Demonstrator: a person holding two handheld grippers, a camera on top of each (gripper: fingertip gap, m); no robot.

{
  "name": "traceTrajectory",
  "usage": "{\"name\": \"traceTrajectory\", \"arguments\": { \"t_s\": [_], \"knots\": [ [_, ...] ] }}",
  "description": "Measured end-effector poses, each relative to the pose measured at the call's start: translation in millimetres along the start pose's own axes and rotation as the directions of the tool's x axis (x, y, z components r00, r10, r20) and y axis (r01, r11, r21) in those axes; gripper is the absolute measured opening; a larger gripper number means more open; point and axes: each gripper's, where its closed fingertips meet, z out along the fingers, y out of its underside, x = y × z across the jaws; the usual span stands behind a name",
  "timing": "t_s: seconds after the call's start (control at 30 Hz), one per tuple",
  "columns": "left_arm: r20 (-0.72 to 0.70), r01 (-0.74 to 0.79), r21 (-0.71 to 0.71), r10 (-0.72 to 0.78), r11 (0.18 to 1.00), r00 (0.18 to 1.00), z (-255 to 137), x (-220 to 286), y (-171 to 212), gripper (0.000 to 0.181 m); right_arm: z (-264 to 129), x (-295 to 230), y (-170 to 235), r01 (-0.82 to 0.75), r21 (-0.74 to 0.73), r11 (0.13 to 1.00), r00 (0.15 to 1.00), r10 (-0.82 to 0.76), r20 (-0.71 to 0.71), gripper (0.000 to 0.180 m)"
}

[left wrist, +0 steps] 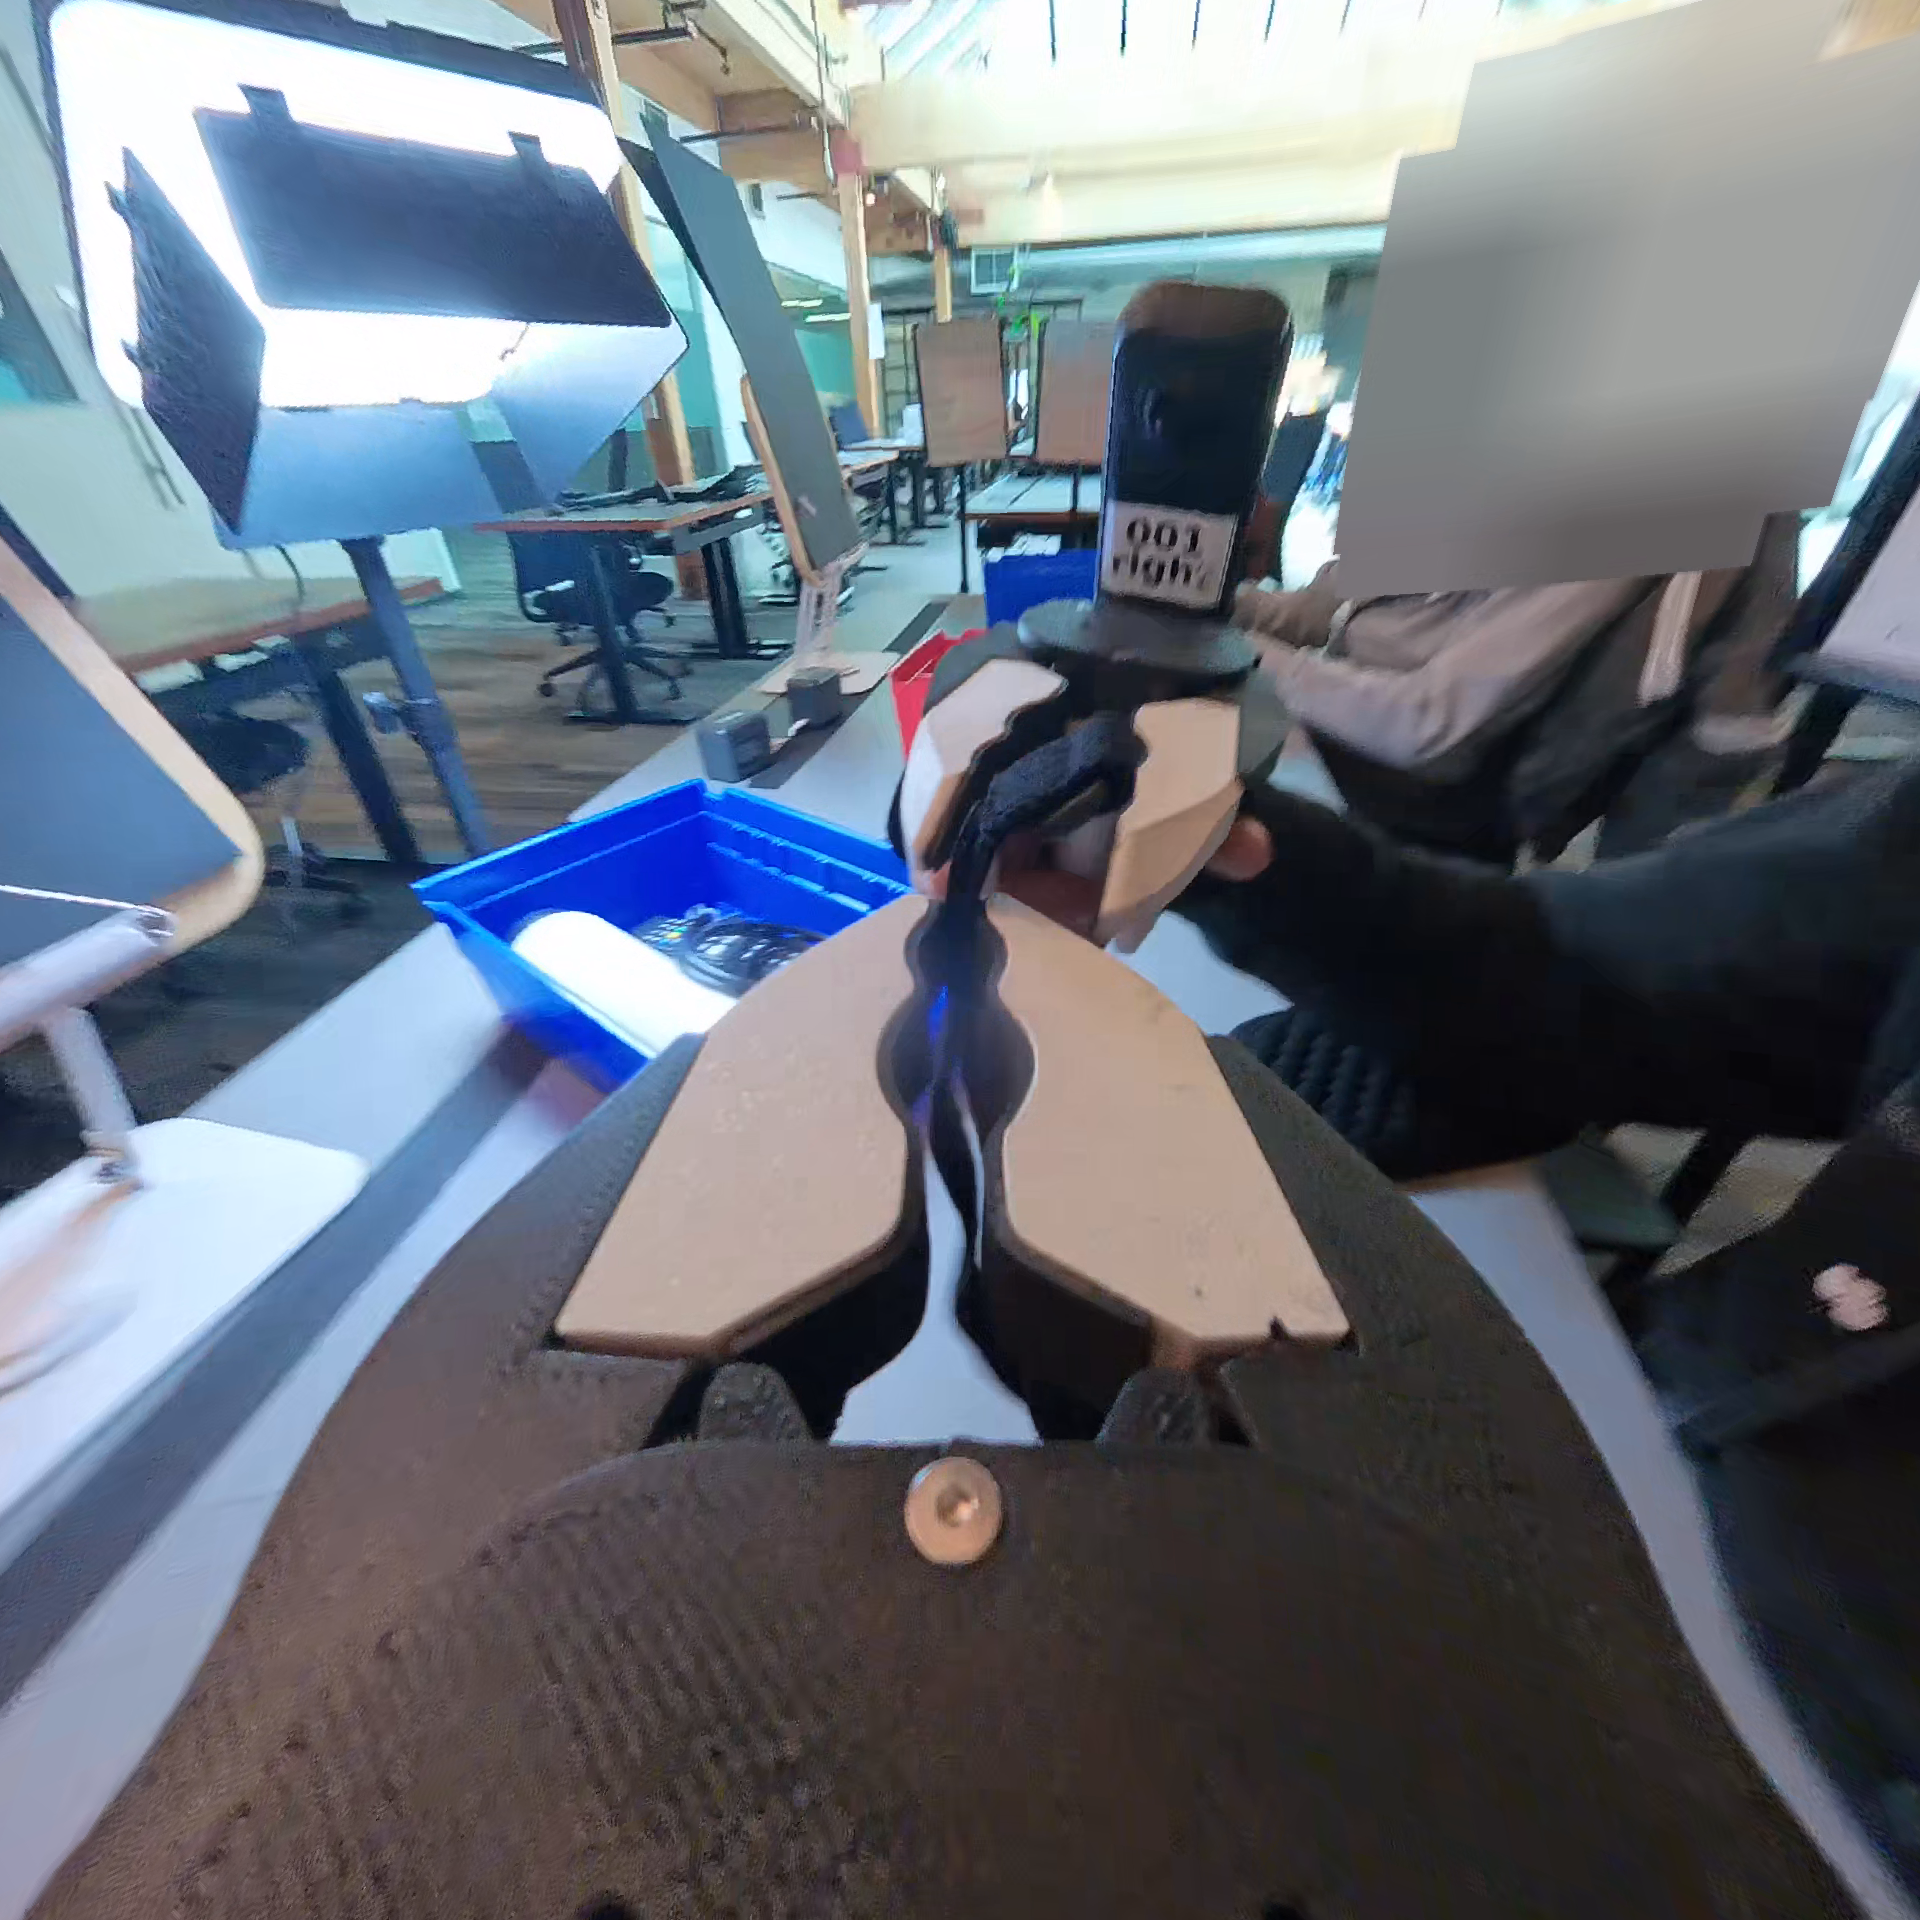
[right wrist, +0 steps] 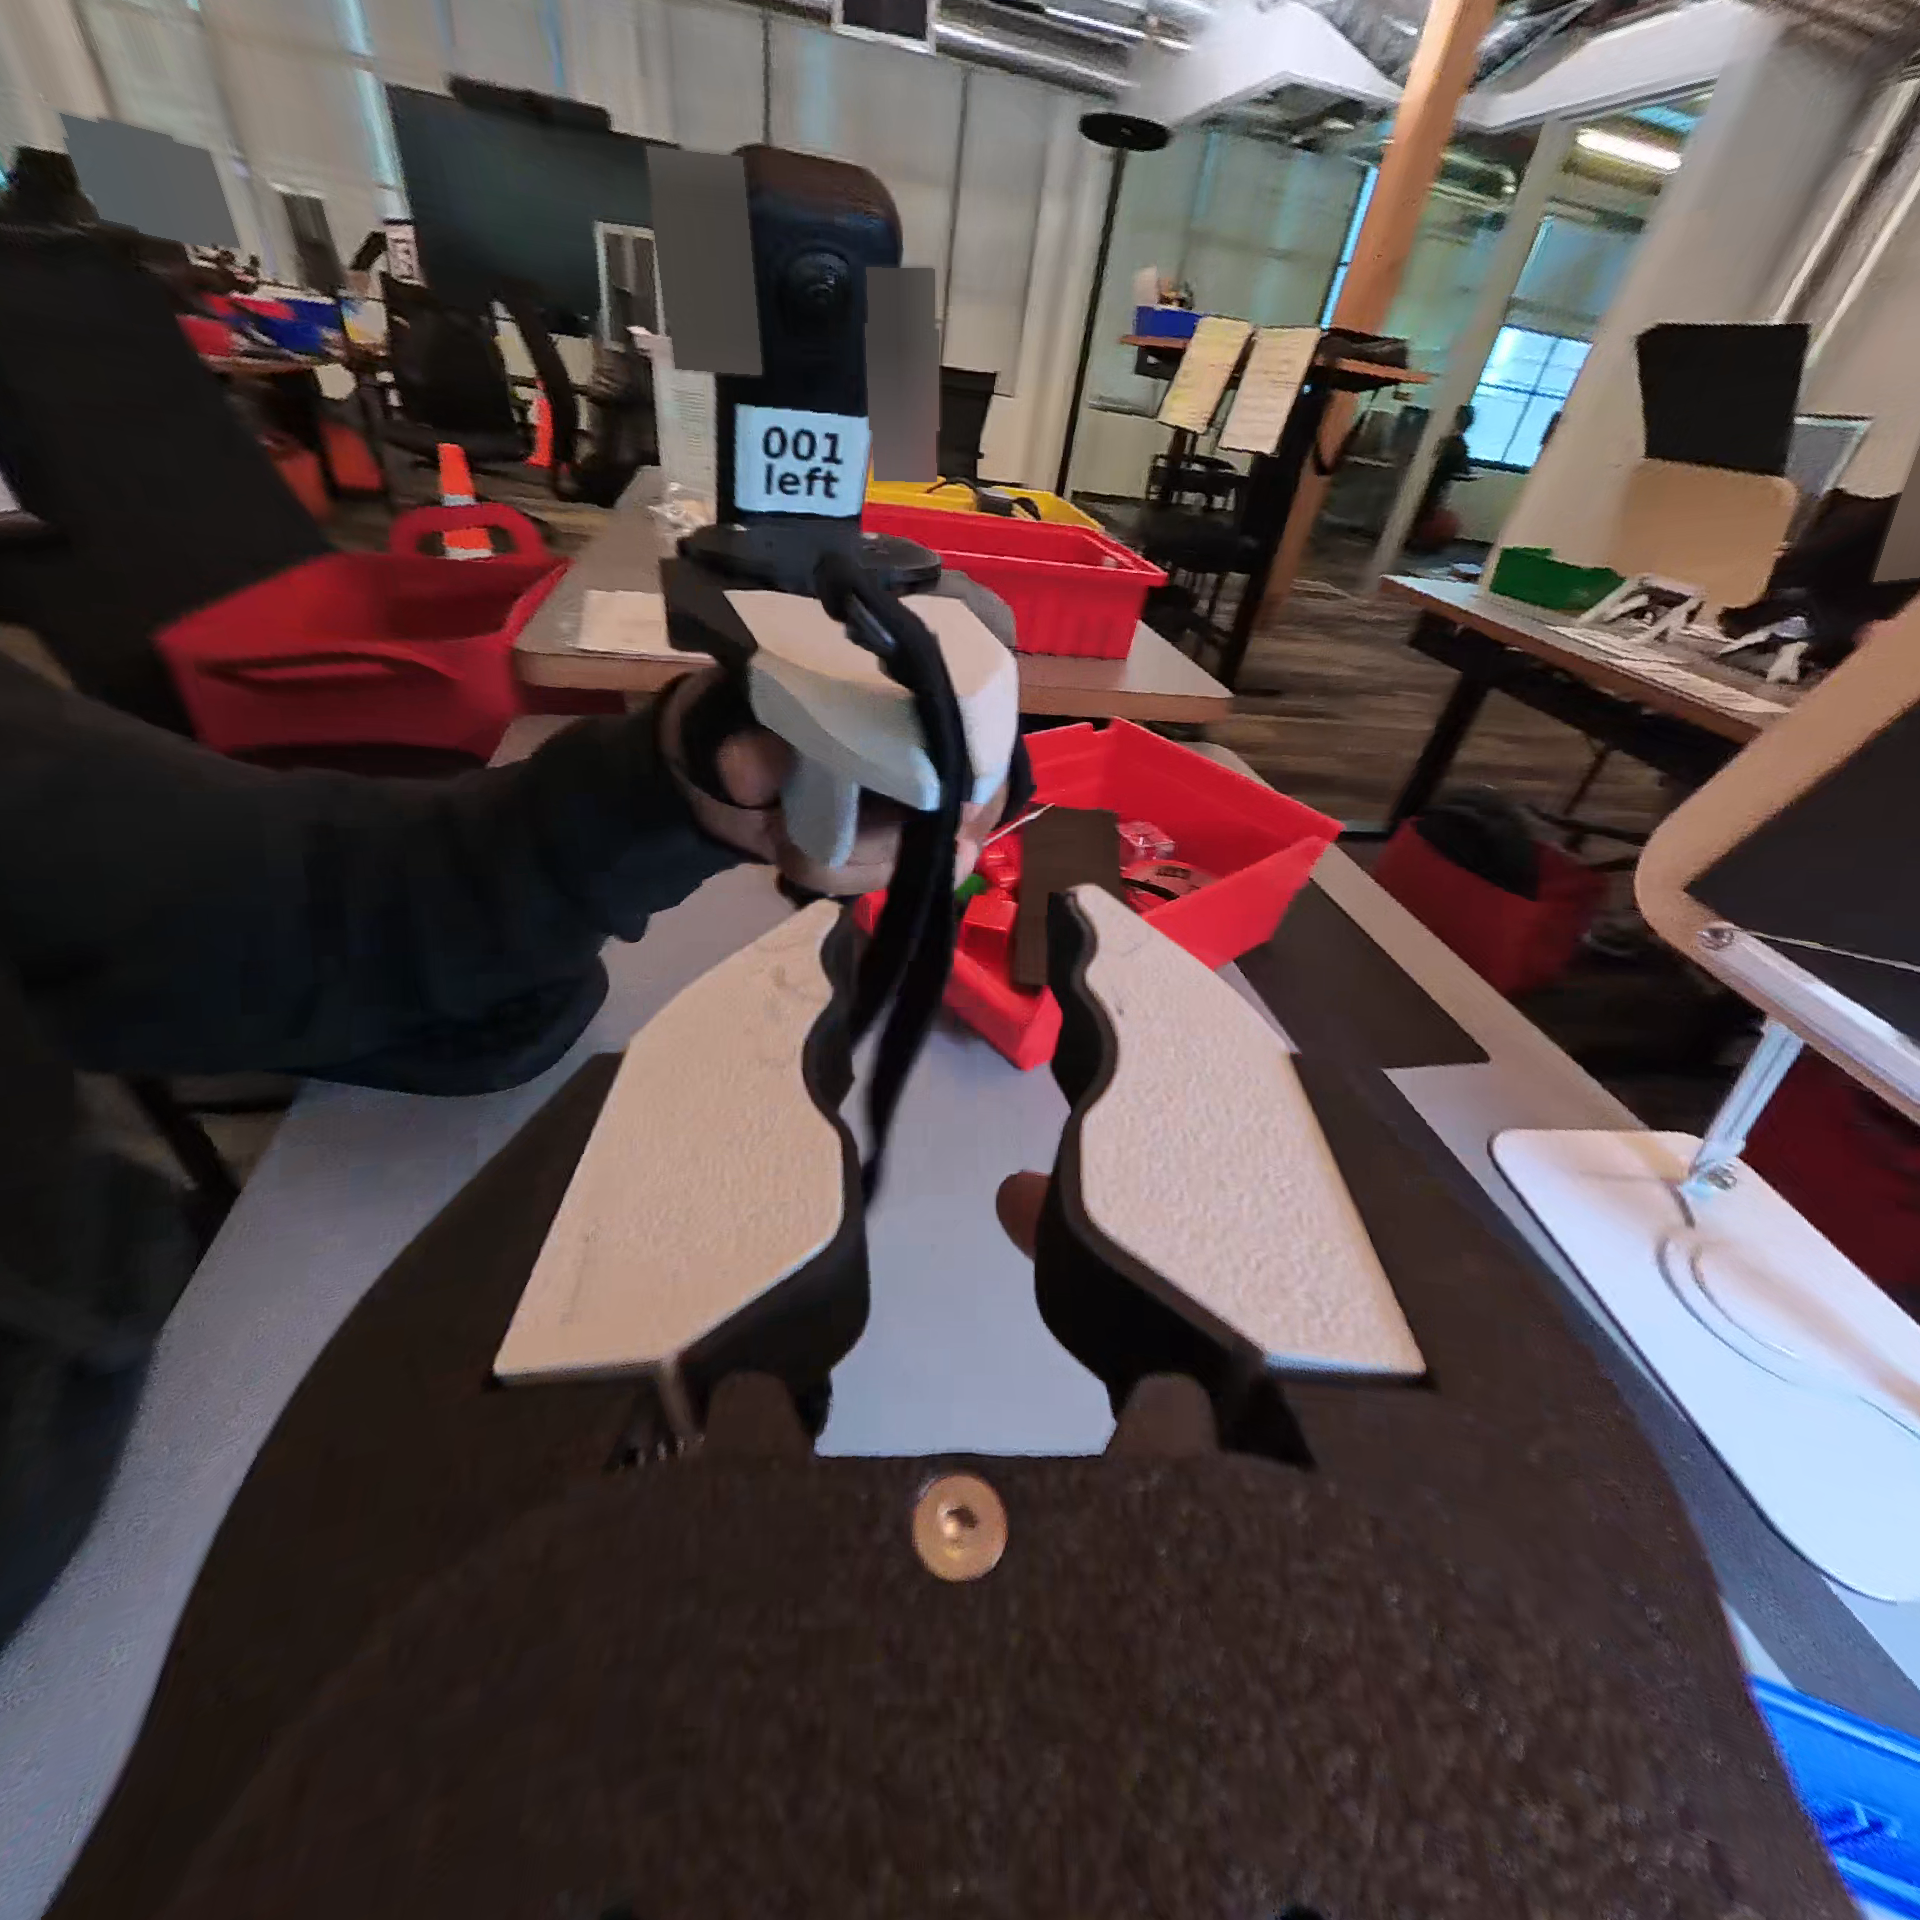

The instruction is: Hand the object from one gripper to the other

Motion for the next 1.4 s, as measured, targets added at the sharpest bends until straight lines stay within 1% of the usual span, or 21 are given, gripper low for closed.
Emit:
{"name": "traceTrajectory", "arguments": {
  "t_s": [0.1,0.2,0.23,0.27,0.3,0.4,0.43,0.5,0.6,0.67,0.73,0.8,0.87,0.9,0.97,1.0,1.13,1.17,1.23,1.33,1.4],
  "knots": [
    [-0.043,0.101,0.029,-0.1,0.994,0.994,5.2,4.6,-2.3,0.004,10.8,-5.1,11.0,-0.057,-0.019,0.998,0.997,0.058,0.053,0.035],
    [-0.038,0.106,0.016,-0.105,0.994,0.994,9.4,5.0,1.7,0.004,19.6,-15.7,11.0,-0.113,0.006,0.994,0.987,0.112,0.116,0.033],
    [-0.046,0.111,0.015,-0.11,0.994,0.993,10.6,6.3,2.4,0.004,22.1,-15.1,11.9,-0.132,0.008,0.991,0.985,0.13,0.109,0.024],
    [-0.055,0.122,0.011,-0.121,0.992,0.991,11.7,7.2,3.4,0.004,24.2,-10.8,13.7,-0.14,0.01,0.99,0.987,0.139,0.076,0.006],
    [-0.052,0.13,0.01,-0.129,0.991,0.99,12.6,6.4,4.3,0.004,25.0,-10.0,14.5,-0.134,0.014,0.991,0.989,0.132,0.069,0.005],
    [-0.042,0.119,0.037,-0.117,0.992,0.992,11.4,3.9,2.2,0.006,23.3,-11.2,12.9,-0.158,0.014,0.987,0.984,0.156,0.091,0.005],
    [-0.043,0.105,0.049,-0.103,0.993,0.994,10.4,4.1,0.8,0.013,21.4,-12.6,9.8,-0.176,0.025,0.984,0.979,0.172,0.11,0.005],
    [-0.097,0.092,0.026,-0.089,0.995,0.991,9.4,10.4,4.1,0.028,16.6,-12.2,2.6,-0.2,0.056,0.978,0.973,0.191,0.128,0.005],
    [-0.202,0.123,-0.023,-0.125,0.992,0.971,10.7,20.8,15.3,0.033,9.0,-11.3,-7.1,-0.24,0.102,0.965,0.962,0.222,0.161,0.005],
    [-0.21,0.127,-0.039,-0.132,0.991,0.969,15.4,21.6,21.5,0.032,7.6,-10.7,-8.5,-0.255,0.11,0.961,0.957,0.235,0.17,0.005],
    [-0.213,0.124,-0.037,-0.13,0.992,0.968,19.0,23.3,23.2,0.022,8.0,-12.3,-8.4,-0.26,0.109,0.959,0.954,0.238,0.183,0.005],
    [-0.2,0.101,-0.028,-0.104,0.995,0.974,20.1,22.6,23.4,0.007,8.5,-14.3,-9.1,-0.27,0.111,0.956,0.949,0.245,0.198,0.005],
    [-0.191,0.084,-0.025,-0.087,0.996,0.978,20.0,21.9,22.6,0.006,8.4,-13.3,-10.3,-0.274,0.118,0.955,0.949,0.248,0.194,0.005],
    [-0.176,0.089,-0.03,-0.093,0.996,0.98,20.3,19.8,22.0,0.006,8.1,-10.7,-10.8,-0.267,0.126,0.956,0.954,0.243,0.176,0.006],
    [-0.137,0.11,-0.016,-0.111,0.994,0.984,19.1,13.1,18.1,0.005,4.4,-3.4,-15.4,-0.247,0.165,0.955,0.965,0.226,0.134,0.021],
    [-0.118,0.121,0.0,-0.121,0.993,0.986,17.4,9.1,15.3,0.006,2.2,-0.2,-15.9,-0.244,0.169,0.955,0.967,0.226,0.122,0.024],
    [-0.086,0.169,0.047,-0.165,0.984,0.983,11.8,-0.7,7.0,0.005,6.3,4.9,-1.9,-0.251,0.111,0.962,0.966,0.241,0.097,0.026],
    [-0.082,0.172,0.048,-0.168,0.984,0.982,12.4,-1.3,7.3,0.005,11.3,4.5,3.5,-0.261,0.088,0.961,0.963,0.253,0.092,0.026],
    [-0.058,0.172,0.049,-0.169,0.984,0.984,14.6,-3.5,8.8,0.005,19.1,3.3,12.5,-0.245,0.054,0.968,0.968,0.241,0.073,0.008],
    [-0.064,0.176,0.067,-0.172,0.982,0.983,14.0,-4.2,8.0,0.007,18.2,1.3,10.9,-0.239,0.057,0.969,0.969,0.234,0.085,0.005],
    [-0.113,0.189,0.068,-0.181,0.98,0.977,13.4,0.7,7.7,0.026,14.3,-0.2,5.8,-0.239,0.074,0.968,0.968,0.231,0.101,0.005]
  ]
}}
